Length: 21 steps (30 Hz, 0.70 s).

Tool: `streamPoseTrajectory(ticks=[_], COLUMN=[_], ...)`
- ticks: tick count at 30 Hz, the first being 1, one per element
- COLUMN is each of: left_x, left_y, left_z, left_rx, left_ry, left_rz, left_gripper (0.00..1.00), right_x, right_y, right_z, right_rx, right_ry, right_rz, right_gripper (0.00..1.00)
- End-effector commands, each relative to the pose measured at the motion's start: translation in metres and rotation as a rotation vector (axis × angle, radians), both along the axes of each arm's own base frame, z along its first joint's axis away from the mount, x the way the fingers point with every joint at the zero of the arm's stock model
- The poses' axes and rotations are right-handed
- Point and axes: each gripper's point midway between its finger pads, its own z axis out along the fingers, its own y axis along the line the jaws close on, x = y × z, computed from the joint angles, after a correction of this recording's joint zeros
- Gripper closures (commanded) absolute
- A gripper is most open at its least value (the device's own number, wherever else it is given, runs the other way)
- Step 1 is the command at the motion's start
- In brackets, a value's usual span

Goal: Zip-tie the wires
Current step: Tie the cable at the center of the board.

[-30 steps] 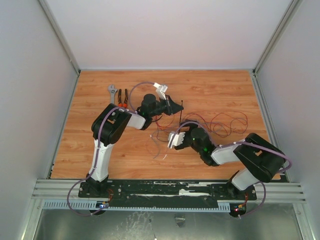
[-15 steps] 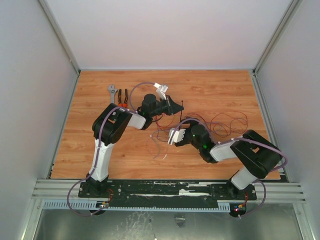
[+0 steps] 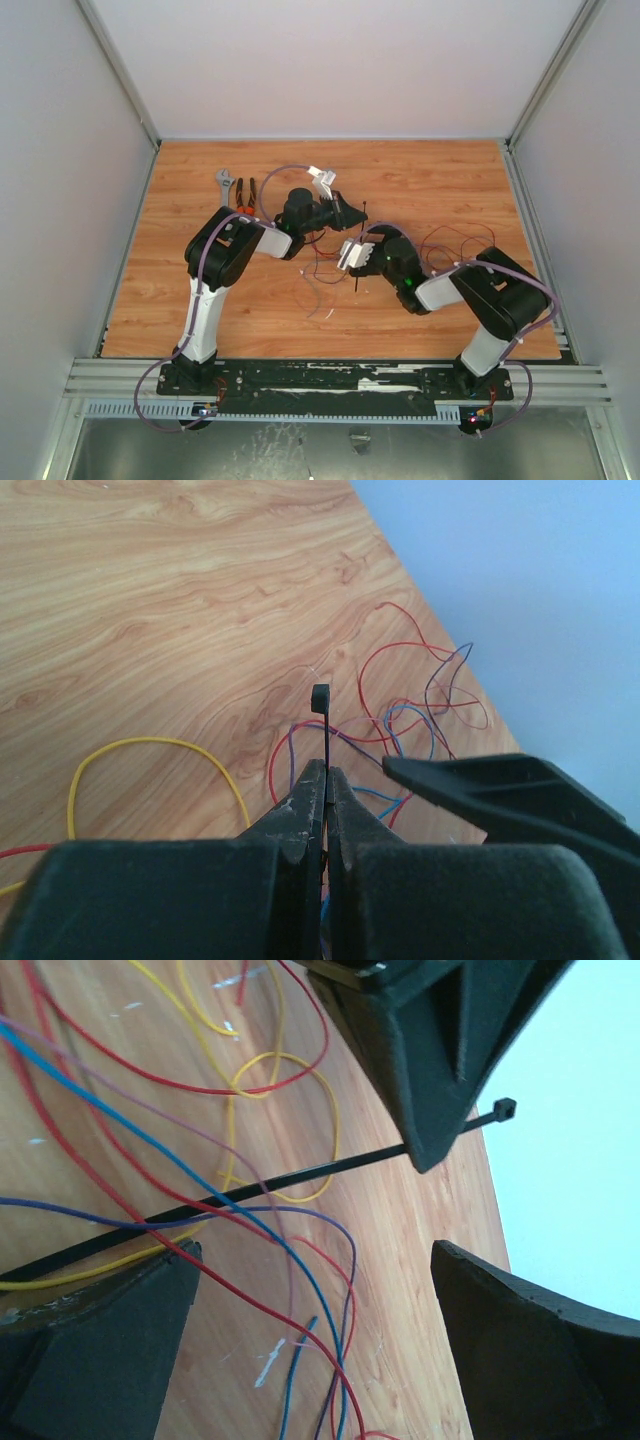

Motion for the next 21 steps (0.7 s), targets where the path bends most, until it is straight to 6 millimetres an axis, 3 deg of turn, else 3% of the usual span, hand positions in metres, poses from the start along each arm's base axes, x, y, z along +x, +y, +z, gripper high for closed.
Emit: streamPoseTrajectory(ticks=[1, 6, 12, 16, 21], left_x=[0.004, 0.005, 0.006, 0.008, 0.008], left_y=[-0.001, -0.001, -0.001, -0.001, -0.002], left_z=[0.000, 0.001, 0.001, 0.003, 0.003], left_rx=[-0.010, -0.011, -0.008, -0.011, -0.011], left_ry=[-0.010, -0.011, -0.016, -0.016, -0.016], left_rz=[0.004, 0.005, 0.009, 0.012, 0.012], left_gripper=[1.00, 1.00, 1.00, 1.00, 1.00], right_x=[0.018, 0.009, -0.020, -0.045, -0.066], right_y=[0.001, 0.004, -0.003, 0.003, 0.015], right_z=[0.019, 0.020, 0.020, 0.025, 0.006], right_rx=[0.078, 0.069, 0.027, 0.049, 0.027], right_ry=[-0.040, -0.012, 0.072, 0.141, 0.224], right_rz=[-0.031, 0.005, 0.031, 0.071, 0.122], right_gripper=[0.01, 0.01, 0.01, 0.01, 0.01])
